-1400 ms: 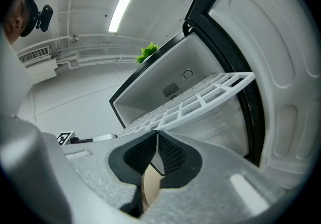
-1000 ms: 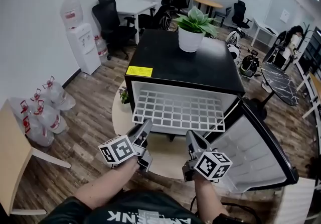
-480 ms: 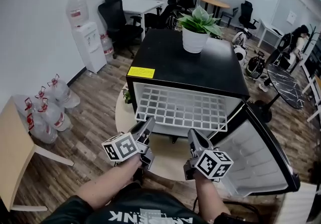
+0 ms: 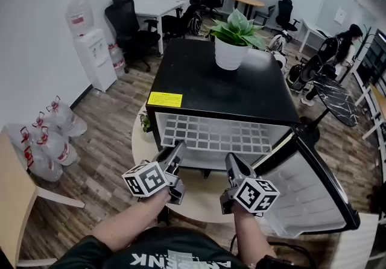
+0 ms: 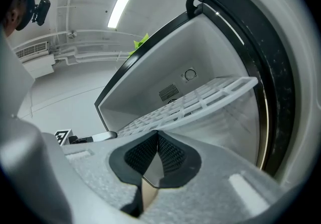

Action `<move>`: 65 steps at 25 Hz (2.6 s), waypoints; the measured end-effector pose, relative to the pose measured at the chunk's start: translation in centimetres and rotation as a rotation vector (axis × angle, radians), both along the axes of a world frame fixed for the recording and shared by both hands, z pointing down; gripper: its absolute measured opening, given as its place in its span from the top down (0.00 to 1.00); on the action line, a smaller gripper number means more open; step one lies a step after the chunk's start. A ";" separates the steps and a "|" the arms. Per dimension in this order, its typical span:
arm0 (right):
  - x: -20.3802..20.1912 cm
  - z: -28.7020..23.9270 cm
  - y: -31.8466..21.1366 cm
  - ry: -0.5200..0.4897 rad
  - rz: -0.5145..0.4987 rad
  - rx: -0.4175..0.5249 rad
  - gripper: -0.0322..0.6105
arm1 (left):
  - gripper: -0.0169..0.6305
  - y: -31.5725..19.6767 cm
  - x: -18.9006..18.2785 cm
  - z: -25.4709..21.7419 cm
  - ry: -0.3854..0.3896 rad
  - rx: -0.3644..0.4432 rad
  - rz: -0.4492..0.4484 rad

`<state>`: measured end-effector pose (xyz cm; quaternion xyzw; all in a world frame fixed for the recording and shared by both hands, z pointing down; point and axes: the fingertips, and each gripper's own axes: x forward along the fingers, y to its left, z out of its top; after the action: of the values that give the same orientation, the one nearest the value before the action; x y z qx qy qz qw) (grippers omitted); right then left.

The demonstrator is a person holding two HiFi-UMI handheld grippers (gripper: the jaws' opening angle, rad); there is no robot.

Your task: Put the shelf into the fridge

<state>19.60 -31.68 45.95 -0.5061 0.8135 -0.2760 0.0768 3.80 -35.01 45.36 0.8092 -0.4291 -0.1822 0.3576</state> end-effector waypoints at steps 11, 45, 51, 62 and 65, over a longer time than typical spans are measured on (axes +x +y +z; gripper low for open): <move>0.2 -0.9 -3.0 0.018 0.036 0.000 0.94 | 0.76 -1.5 0.2 -0.8 -0.099 0.074 0.012; 0.9 -0.7 -7.7 0.037 0.046 0.008 0.94 | 0.93 -5.3 2.5 0.3 -0.461 0.149 0.004; 0.5 -1.1 -7.8 0.058 0.033 0.010 0.94 | 0.94 -5.6 2.7 0.2 -0.459 0.138 0.005; 1.2 -1.3 -6.0 0.092 -0.001 0.043 0.94 | 0.96 -3.8 3.4 -2.0 -0.457 0.213 0.029; 1.4 -2.0 -5.0 0.115 -0.019 0.067 0.94 | 0.97 -2.5 3.9 -3.1 -0.427 0.244 0.065</move>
<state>20.98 -36.71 43.92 -0.5106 0.8301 -0.2196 0.0443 7.69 -37.54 42.30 0.8800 -0.4434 -0.0458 0.1639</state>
